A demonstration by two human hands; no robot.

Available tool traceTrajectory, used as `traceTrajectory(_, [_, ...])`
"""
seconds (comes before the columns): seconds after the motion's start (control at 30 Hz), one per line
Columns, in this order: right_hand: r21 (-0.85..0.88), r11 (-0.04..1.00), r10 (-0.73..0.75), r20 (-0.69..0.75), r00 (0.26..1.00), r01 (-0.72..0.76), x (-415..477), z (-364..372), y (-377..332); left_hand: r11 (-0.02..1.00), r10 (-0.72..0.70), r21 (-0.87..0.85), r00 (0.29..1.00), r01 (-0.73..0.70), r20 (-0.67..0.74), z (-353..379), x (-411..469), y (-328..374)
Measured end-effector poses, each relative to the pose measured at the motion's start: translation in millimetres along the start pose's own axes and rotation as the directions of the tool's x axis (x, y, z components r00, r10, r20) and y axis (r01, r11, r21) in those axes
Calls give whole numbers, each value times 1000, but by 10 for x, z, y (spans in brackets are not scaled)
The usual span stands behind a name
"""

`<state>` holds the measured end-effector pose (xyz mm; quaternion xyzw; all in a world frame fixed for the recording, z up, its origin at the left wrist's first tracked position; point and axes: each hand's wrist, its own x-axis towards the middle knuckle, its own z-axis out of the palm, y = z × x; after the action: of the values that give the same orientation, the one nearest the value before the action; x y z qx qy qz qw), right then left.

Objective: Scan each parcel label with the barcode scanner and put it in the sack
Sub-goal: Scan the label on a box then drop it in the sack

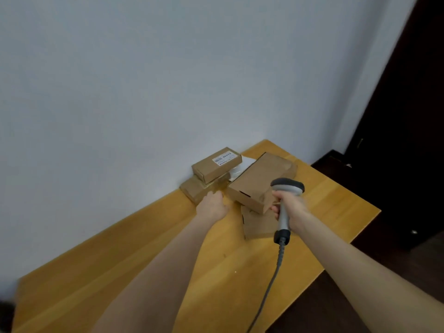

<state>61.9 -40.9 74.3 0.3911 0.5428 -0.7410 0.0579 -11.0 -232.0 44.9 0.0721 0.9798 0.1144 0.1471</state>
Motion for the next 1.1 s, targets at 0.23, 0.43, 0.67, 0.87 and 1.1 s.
traceTrajectory(0.23, [66,996,74,-93,993,-68,748,-15,-258,953,-67,-288,994,90,89,200,928,198])
traceTrajectory(0.43, [128,987,111,-106,988,-97,1310,171,-325,539,-279,-720,899,437,337,462,1440,149])
traceTrajectory(0.67, [162,980,130,-88,988,-115,1658,218,-359,205,-313,-793,806,573,502,792,1712,246])
traceTrajectory(0.87, [157,980,125,-17,992,-121,1689,171,-365,62,-312,-814,786,577,534,804,1691,463])
traceTrajectory(1.1, [132,990,38,56,998,-45,1520,-53,-449,403,-334,-908,942,117,-27,425,1486,612])
